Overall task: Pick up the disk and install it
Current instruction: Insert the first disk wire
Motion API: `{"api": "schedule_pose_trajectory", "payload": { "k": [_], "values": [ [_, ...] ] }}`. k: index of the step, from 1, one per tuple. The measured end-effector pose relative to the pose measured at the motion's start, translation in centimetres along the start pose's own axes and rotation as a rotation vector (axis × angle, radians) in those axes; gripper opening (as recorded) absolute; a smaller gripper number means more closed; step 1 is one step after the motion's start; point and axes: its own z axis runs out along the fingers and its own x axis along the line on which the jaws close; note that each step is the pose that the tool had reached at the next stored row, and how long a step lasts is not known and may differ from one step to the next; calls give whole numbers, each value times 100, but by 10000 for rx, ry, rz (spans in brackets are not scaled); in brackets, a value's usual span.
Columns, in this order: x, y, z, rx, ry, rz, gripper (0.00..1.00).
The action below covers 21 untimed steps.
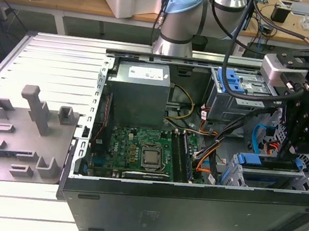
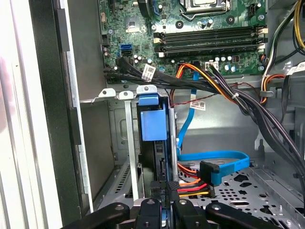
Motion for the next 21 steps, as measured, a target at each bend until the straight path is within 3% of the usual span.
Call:
{"api": "schedule_pose_trajectory", "payload": {
  "k": [21],
  "values": [
    [-14,-12,1,-1,-4,-3,16]
  ]
}}
